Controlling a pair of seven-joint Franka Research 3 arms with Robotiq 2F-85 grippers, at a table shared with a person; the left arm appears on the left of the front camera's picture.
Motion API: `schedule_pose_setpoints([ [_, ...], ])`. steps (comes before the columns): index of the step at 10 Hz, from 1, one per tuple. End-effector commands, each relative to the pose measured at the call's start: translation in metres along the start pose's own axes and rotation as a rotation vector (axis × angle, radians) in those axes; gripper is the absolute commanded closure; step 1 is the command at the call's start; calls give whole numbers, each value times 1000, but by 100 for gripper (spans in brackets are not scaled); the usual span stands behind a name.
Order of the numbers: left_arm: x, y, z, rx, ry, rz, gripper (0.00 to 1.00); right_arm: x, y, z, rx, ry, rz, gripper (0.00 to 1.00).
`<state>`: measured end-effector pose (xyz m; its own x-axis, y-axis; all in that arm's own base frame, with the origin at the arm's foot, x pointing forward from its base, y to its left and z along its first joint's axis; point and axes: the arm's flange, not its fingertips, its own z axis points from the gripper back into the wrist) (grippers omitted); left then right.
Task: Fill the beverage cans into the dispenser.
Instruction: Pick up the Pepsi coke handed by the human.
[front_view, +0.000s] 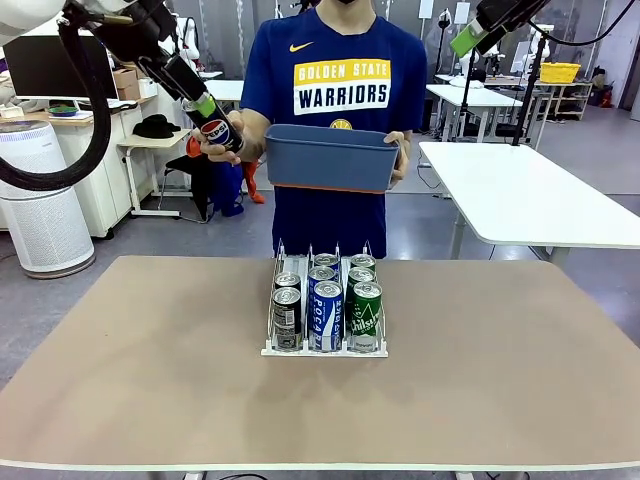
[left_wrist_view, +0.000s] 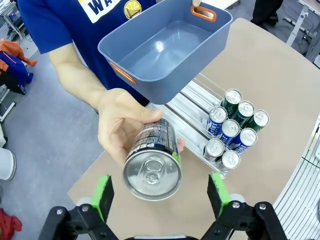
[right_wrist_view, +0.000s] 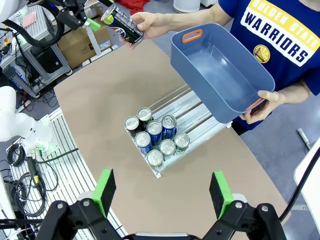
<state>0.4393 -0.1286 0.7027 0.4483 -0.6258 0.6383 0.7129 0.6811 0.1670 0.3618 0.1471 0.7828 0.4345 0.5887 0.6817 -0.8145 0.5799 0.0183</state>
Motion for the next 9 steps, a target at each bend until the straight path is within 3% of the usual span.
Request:
schedule_pose_setpoints([
  [1, -1, 0, -2, -2, 4, 1, 0, -1, 1, 0, 8, 6, 2, 0],
  [2, -2, 4, -8, 5, 49, 3, 0, -1, 1, 0, 8, 6, 2, 0],
  [9, -1, 25, -37, -29, 32, 3, 0, -1, 1, 0, 8, 6, 2, 0],
])
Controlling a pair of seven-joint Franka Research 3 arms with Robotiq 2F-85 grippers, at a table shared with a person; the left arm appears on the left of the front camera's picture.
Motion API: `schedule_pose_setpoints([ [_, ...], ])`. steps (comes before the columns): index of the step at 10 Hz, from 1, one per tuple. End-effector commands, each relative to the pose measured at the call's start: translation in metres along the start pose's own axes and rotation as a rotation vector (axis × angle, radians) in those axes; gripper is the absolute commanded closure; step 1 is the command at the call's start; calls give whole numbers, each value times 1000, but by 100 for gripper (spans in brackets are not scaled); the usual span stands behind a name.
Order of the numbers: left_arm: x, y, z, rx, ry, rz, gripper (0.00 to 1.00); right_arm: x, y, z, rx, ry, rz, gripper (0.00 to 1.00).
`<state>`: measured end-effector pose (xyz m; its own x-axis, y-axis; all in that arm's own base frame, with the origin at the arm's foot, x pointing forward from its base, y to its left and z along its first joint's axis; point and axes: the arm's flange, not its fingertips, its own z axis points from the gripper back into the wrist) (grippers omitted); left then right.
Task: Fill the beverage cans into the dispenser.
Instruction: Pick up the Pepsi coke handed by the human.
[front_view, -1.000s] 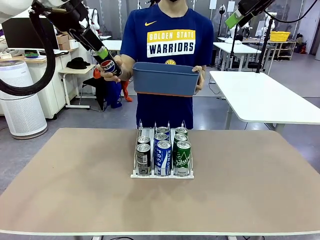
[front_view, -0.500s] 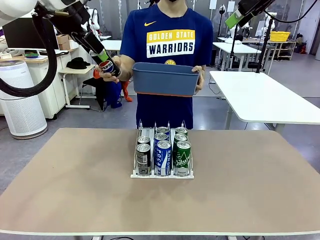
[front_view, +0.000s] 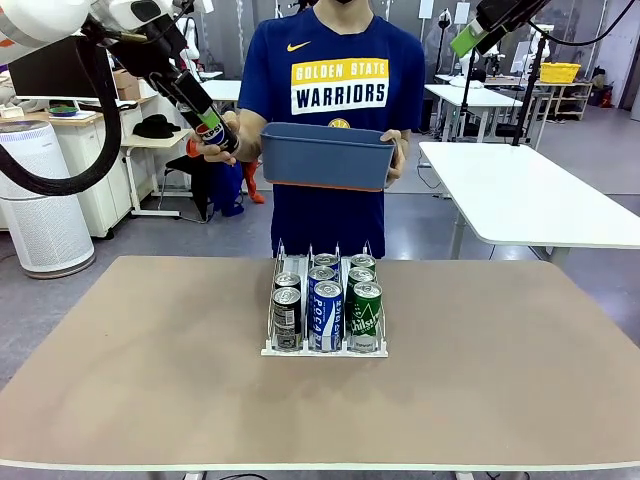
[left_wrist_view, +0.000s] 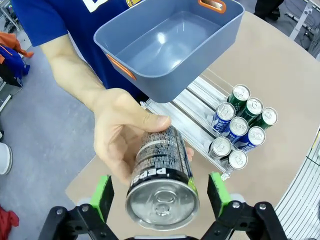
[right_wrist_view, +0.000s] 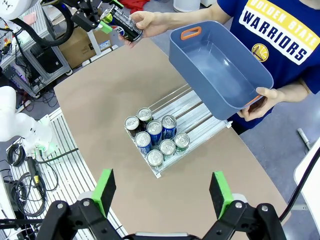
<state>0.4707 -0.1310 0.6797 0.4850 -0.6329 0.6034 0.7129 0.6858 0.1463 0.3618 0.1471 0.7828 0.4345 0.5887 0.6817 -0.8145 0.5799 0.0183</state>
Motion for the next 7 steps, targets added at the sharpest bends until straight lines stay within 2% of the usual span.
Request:
schedule_pose_setpoints([
  [1, -1, 8, -4, -21, -19, -14, 0, -1, 1, 0, 8, 6, 2, 0],
  [5, -2, 8, -10, -49, -20, -2, 0, -1, 1, 0, 8, 6, 2, 0],
  [7, 1, 2, -9, -21, -1, 16, 0, -1, 1, 0, 8, 6, 2, 0],
])
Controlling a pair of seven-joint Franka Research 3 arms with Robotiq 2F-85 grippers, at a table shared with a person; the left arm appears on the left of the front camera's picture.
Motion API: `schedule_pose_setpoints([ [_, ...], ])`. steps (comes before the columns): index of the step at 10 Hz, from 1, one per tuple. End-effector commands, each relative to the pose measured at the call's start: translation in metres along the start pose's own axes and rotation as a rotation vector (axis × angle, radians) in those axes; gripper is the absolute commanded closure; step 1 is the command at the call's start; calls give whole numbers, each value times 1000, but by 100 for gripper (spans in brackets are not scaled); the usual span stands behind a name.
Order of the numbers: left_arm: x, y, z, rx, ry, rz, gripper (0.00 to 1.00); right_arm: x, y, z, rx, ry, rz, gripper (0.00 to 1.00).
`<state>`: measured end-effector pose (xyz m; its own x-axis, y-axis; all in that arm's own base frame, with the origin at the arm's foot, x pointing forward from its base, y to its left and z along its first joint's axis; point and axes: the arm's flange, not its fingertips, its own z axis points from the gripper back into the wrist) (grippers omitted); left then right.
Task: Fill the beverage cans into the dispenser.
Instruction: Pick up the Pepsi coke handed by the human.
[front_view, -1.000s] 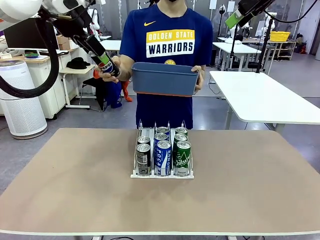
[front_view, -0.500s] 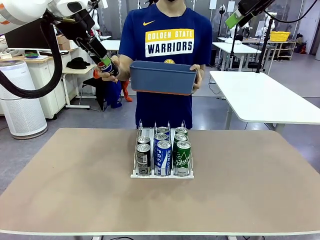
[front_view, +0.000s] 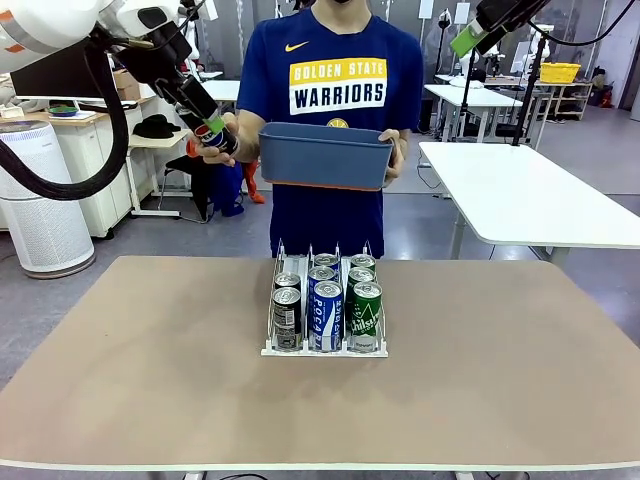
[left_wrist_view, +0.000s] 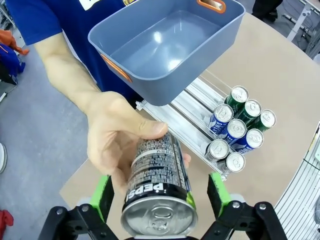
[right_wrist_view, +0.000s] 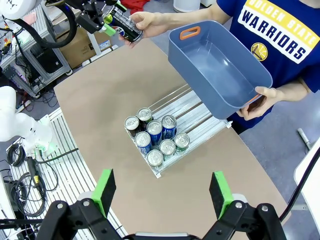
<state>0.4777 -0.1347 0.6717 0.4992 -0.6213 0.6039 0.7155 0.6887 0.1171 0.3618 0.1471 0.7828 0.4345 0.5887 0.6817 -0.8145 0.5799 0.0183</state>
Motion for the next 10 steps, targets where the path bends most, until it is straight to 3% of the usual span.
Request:
schedule_pose_setpoints([
  [1, 0, 0, 2, 2, -3, -2, 0, -1, 1, 0, 9, 6, 2, 0],
  [3, 1, -1, 0, -1, 0, -2, 0, -1, 1, 0, 9, 6, 2, 0],
  [4, -1, -2, 0, -12, 28, -4, 59, -1, 1, 0, 9, 6, 2, 0],
  [5, -1, -3, 0, -15, 28, 7, 59, -1, 1, 0, 9, 6, 2, 0],
  [6, -1, 0, 0, -17, 31, 6, 100, -1, 1, 0, 9, 6, 2, 0],
  [8, -3, -4, 2, -11, 44, 14, 100, -1, 1, 0, 9, 6, 2, 0],
  [9, -4, -5, 3, -10, 51, 20, 87, -1, 1, 0, 9, 6, 2, 0],
  [10, -6, -3, 4, -15, 64, 17, 97, -1, 1, 0, 9, 6, 2, 0],
])
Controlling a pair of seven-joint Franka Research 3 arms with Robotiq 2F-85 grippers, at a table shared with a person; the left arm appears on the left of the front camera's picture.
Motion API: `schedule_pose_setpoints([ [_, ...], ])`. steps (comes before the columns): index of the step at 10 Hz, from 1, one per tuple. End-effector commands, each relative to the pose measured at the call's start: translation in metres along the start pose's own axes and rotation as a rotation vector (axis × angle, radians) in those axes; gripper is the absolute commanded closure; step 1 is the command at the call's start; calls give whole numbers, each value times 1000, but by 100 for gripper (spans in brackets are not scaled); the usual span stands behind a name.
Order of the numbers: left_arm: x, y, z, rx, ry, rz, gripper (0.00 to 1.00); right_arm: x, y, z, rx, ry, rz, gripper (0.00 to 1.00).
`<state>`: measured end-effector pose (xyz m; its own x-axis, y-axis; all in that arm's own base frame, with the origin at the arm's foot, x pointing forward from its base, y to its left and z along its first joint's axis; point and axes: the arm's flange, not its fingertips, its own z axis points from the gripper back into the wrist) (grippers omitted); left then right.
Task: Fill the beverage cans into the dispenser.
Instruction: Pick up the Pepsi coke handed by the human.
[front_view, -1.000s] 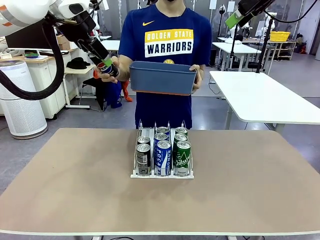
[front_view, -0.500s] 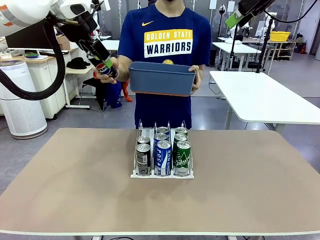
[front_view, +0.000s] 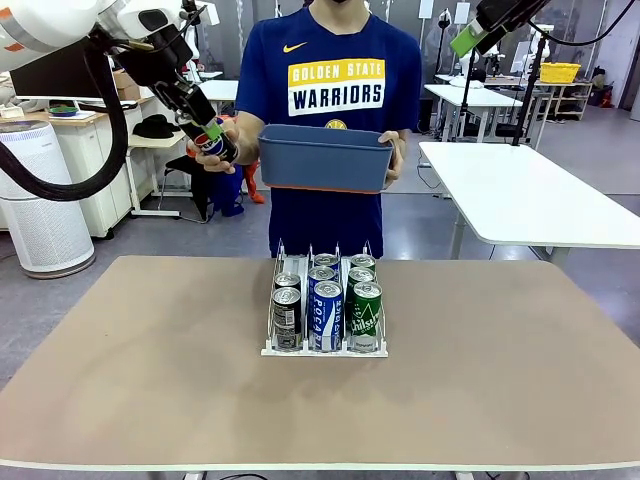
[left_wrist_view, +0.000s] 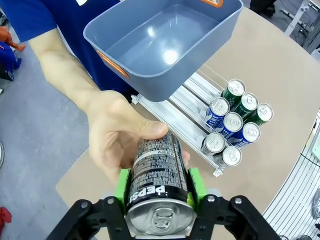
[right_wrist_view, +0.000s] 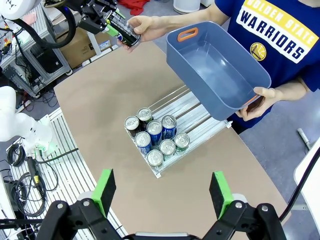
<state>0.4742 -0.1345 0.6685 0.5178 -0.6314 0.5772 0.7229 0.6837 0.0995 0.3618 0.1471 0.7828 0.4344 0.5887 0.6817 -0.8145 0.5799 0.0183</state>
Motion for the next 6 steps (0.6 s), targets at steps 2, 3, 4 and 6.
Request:
schedule_pose_setpoints([
  [2, -2, -1, 6, 16, 48, 12, 100, -1, 1, 0, 8, 6, 2, 0],
  [3, -1, -3, 9, 24, 50, 19, 100, -1, 1, 0, 8, 6, 2, 0],
  [4, -2, -1, 9, 18, 52, 24, 100, -1, 1, 0, 8, 6, 2, 0],
  [6, -1, 0, 9, 19, 49, 53, 100, -1, 1, 0, 8, 6, 2, 0],
])
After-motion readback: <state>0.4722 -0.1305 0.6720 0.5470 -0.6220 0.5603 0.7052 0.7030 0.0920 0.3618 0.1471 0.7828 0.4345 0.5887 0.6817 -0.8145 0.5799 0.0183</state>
